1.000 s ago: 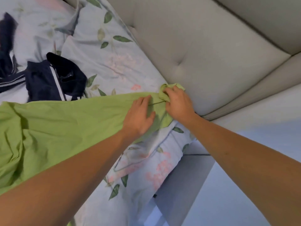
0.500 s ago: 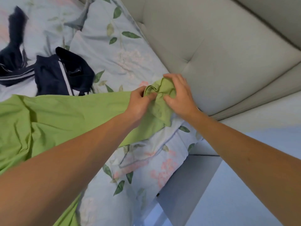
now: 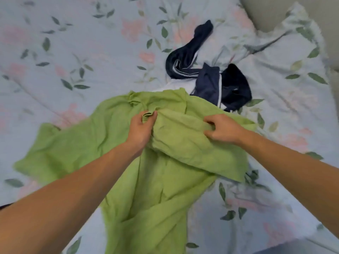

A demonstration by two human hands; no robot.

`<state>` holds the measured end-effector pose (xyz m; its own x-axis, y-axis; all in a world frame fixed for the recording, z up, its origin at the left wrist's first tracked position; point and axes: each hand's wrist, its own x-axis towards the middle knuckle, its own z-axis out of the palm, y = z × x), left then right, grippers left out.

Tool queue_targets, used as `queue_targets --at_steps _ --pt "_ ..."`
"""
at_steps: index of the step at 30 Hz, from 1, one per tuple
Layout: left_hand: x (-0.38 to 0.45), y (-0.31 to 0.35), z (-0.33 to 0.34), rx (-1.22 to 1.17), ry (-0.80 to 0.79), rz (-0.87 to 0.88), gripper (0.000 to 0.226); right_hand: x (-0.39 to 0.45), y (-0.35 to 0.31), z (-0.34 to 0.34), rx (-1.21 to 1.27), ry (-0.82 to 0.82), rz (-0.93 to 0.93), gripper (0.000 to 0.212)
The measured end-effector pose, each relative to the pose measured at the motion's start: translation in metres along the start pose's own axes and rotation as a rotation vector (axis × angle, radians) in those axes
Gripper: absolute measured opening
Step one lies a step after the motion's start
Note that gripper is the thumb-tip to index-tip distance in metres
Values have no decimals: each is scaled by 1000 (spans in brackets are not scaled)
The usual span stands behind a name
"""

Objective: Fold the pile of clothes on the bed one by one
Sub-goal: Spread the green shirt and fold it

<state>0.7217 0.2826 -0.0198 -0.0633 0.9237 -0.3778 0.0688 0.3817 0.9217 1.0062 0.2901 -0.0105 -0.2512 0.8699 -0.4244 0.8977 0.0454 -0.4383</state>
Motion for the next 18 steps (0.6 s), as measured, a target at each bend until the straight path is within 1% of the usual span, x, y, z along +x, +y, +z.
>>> queue_targets --at_steps 1,3,6,9,11,13,16,18 --pt "1 -6 -32 11 38 -11 17 12 -13 6 -32 -12 18 20" --pt "-2 -23 -114 23 140 -38 19 43 -59 30 -104 -29 -27 17" --pt "-16 -43 -212 49 263 -59 14 78 -133 59 -132 -2 -135 25" --pt "-32 -60 -292 46 376 -104 13 104 -207 79 -204 38 -251 36" --pt "-43 -70 -339 22 424 -129 20 123 -255 89 -228 51 -310 43" --pt "-55 -80 -379 11 470 -147 26 143 -301 99 -217 56 -369 45" --pt "-66 -93 -422 1 516 -173 24 167 -355 117 -157 42 -424 37" --pt "-68 -101 -443 14 518 -208 24 180 -371 130 -153 -38 -389 22"
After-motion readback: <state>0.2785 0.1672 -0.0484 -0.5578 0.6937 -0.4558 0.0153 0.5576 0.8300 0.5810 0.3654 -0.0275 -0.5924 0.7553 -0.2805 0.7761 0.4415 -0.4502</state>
